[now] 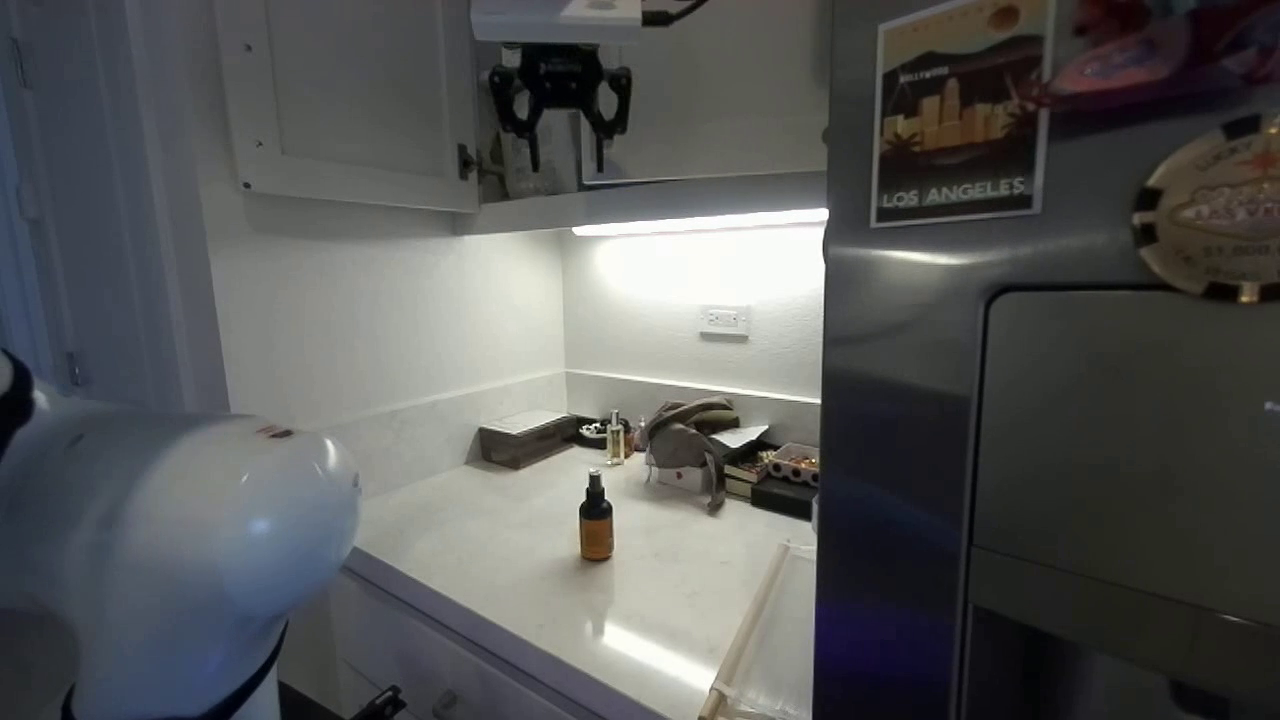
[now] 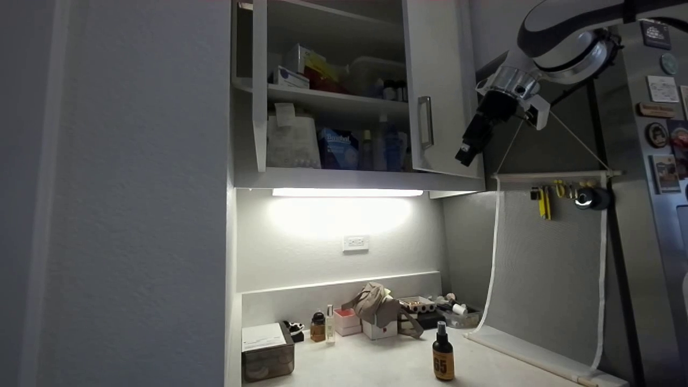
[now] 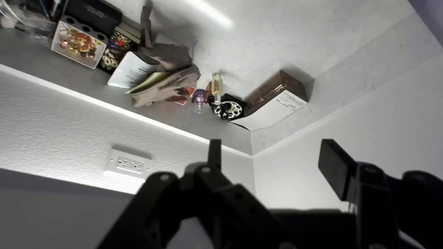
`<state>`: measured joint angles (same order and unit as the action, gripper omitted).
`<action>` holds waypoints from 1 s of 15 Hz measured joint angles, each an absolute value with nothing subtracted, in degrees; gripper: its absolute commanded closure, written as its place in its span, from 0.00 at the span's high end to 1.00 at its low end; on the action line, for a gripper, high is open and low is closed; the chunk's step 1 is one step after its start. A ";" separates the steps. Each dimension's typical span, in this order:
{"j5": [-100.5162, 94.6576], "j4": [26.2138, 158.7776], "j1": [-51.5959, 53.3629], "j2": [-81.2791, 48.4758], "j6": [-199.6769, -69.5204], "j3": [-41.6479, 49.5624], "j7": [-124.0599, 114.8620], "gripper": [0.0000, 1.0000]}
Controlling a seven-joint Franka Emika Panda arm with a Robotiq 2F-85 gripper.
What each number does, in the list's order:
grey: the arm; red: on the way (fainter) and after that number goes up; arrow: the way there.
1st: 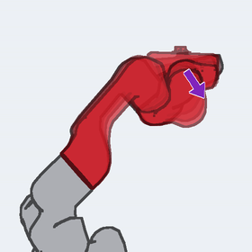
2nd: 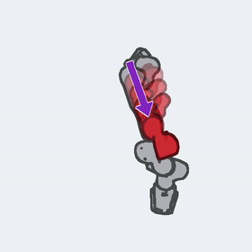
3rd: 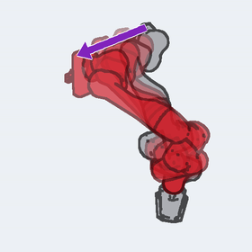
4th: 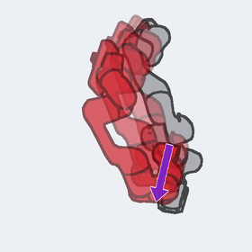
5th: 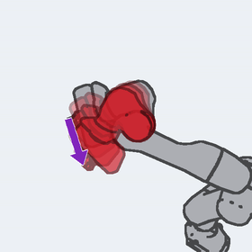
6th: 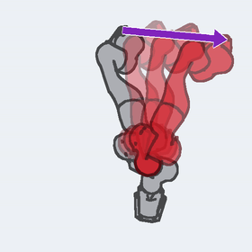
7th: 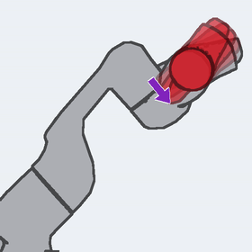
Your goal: Close the right cupboard door and take the transparent flag off the hanger
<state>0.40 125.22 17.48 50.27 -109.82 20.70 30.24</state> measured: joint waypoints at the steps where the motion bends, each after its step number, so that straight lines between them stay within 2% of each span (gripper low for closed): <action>1: 0.33 124.68 16.45 49.61 -109.81 20.53 30.61 0.34; 3: 0.33 123.87 14.80 48.85 -110.39 20.34 31.73 0.18; 6: 0.37 123.86 13.44 48.39 -114.71 20.45 32.58 0.00; 15: 0.37 124.30 12.42 43.33 -127.80 20.66 32.60 0.00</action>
